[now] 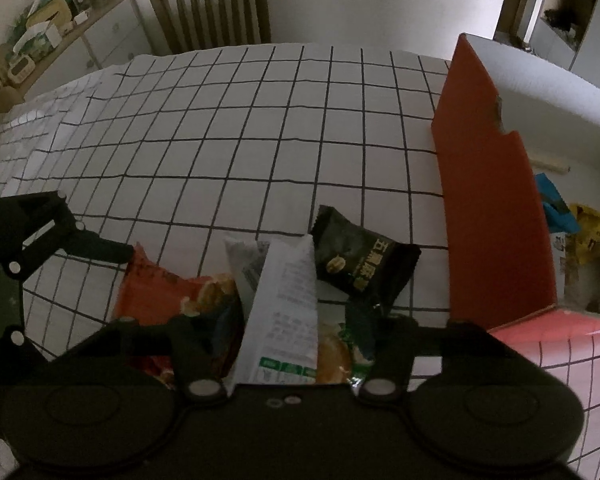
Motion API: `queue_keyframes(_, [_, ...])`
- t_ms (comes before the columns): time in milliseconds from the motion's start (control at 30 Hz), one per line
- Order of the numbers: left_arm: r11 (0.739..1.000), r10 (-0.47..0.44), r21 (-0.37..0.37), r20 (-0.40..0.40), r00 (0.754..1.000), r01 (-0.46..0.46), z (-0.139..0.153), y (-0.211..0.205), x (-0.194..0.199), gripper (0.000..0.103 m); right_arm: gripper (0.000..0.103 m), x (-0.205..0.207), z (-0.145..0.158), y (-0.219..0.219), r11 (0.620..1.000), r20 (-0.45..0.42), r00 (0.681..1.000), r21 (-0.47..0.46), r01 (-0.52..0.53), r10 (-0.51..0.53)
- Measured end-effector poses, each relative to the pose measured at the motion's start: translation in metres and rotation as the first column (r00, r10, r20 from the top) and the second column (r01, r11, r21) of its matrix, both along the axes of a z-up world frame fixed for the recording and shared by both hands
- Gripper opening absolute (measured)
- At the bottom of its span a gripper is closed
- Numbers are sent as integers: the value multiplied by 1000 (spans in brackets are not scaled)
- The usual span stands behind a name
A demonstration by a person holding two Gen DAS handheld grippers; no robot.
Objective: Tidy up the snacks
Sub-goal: 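Grasp the white wrapped bread with the right gripper while left grasps the red chip bag, then lift and carry the bread and red chip bag with both grippers over the box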
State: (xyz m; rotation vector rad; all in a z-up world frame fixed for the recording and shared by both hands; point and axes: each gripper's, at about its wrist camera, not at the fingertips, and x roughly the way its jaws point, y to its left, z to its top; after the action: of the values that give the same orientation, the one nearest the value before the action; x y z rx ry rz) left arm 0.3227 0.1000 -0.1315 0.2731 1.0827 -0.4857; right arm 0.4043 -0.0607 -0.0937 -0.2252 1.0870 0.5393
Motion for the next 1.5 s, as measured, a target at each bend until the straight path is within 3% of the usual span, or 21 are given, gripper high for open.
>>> queue_keyframes(33, [1000, 7, -7, 1, 1000, -7, 0, 0, -1, 84, 50, -1, 0, 0, 1000, 6, 1000, -3, -2, 2])
queue_keyframes(100, [1000, 31, -3, 6, 999, -31, -1, 1, -3, 58, 45, -2, 0, 1, 1000, 11, 1000, 0, -3, 3])
queue_keyframes(200, [998, 64, -18, 11, 998, -63, -1, 4, -6, 54, 39, -4, 2, 1, 1000, 26, 1000, -2, 0, 0])
queue_keyframes(400, [990, 118, -78, 6, 993, -118, 6, 8, -18, 52, 29, -11, 7, -2, 1000, 45, 999, 11, 1, -2])
queue_keyframes(867, [963, 227, -156, 36, 973, -219, 29, 16, -61, 51, 27, -45, 44, -22, 998, 106, 994, 58, -6, -1])
queue_keyframes(1500, [909, 364, -277, 161, 917, -312, 123, 5, -100, 51, 27, -101, 123, -76, 989, 236, 971, 146, 10, -45])
